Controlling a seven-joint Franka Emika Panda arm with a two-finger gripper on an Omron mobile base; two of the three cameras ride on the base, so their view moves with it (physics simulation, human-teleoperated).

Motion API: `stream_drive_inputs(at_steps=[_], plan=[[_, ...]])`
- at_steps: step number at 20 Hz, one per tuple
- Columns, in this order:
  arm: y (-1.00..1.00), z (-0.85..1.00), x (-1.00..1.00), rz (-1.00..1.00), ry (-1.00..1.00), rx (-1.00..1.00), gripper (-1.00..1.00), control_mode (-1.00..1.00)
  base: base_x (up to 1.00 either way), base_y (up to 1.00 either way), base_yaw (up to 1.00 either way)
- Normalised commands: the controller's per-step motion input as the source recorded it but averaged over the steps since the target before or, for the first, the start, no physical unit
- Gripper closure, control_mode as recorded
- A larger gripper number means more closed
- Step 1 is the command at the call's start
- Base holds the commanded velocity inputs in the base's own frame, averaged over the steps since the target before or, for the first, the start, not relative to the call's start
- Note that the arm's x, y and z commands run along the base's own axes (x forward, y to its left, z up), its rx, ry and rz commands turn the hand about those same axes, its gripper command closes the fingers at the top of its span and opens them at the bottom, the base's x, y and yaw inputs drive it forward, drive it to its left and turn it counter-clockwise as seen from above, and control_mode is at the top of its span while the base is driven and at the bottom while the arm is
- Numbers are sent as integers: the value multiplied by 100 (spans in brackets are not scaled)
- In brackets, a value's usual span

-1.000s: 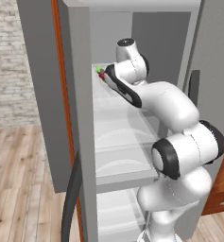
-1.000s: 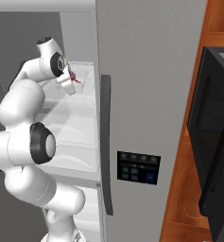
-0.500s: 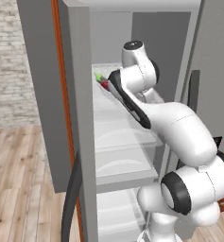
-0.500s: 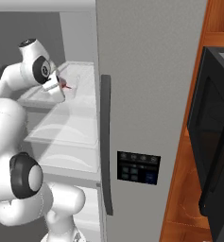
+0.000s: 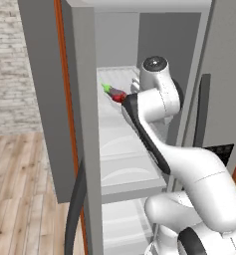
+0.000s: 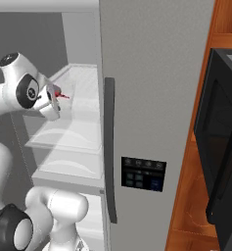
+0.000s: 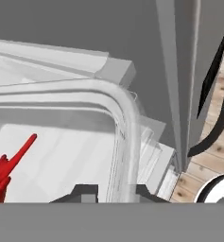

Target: Place the tupperware containing the fish and eggplant meal in the microwave. Close the microwave door and press the start button to reheat the meal.

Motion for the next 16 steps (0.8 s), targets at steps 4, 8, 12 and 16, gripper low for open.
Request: stream_drive_inputs(at_steps=[4,8,12,16], plan=[[-16,27,-56,0,-18,0,100,-100,0,0,0],[-22,31,-54,0,-13,1,100,-100,0,0,0],[-26,2,-68,0,0,3,100,-100,0,0,0],[-29,0,-63,0,0,3,100,-100,0,0,0]])
